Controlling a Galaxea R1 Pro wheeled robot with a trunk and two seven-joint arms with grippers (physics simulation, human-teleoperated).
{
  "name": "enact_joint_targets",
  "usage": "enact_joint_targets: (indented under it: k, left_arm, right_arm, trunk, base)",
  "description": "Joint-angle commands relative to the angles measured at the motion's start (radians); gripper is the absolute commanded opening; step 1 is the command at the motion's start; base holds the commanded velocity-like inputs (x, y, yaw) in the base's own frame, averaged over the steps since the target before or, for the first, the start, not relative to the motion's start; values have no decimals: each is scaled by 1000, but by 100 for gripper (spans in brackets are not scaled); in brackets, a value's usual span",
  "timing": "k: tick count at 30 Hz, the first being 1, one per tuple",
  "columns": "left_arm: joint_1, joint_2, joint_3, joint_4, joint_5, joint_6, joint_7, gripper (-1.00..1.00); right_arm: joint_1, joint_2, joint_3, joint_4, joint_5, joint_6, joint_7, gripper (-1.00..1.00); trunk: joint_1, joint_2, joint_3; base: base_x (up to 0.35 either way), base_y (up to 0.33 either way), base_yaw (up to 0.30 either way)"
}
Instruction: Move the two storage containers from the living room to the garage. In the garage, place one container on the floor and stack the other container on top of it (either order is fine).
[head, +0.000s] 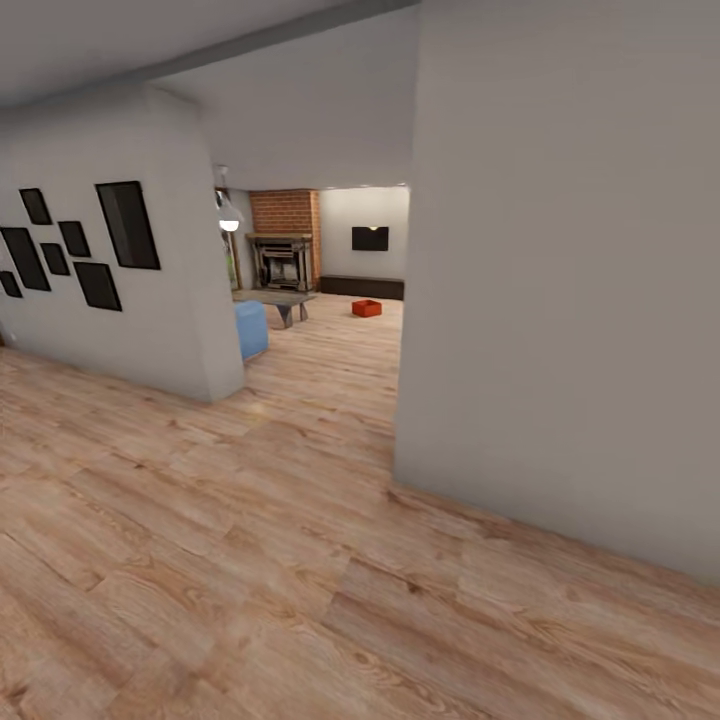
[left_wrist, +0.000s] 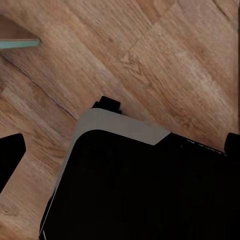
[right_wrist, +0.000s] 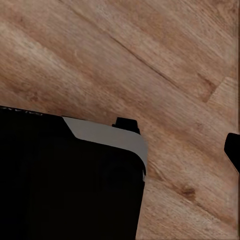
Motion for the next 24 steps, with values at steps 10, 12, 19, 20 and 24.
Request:
enact_joint_targets:
  k: [10,12,19,20,24]
  left_arm:
    - [-1,0,-2,0,4,-2,3,100]
    - [-1,0,-2,0,4,-2,3,100]
    - [-1,0,-2,0,6,-2,3,100]
    - [-1,0,-2,0,6,-2,3,100]
    - [-1,0,-2,0,6,-2,3,100]
  right_arm:
    - [-2,-5,8,3,-10,-7,-1,100]
    - [-1,-5,8,3,-10,-7,-1,100]
    - [-1,-4,9,3,-2,-7,-2,100]
    - [-1,-4,9,3,-2,-7,-2,100]
    - [-1,-2,9,3,-1,-7,-2,100]
  trunk:
    - [1,-1,-1]
    - [1,-1,-1]
    - [1,-1,-1]
    - [1,-1,-1]
    - [1,-1,-1]
  base:
    - [322,0,203]
    - [322,0,45]
    - [322,0,6]
    - [322,0,1]
    - [322,0,0]
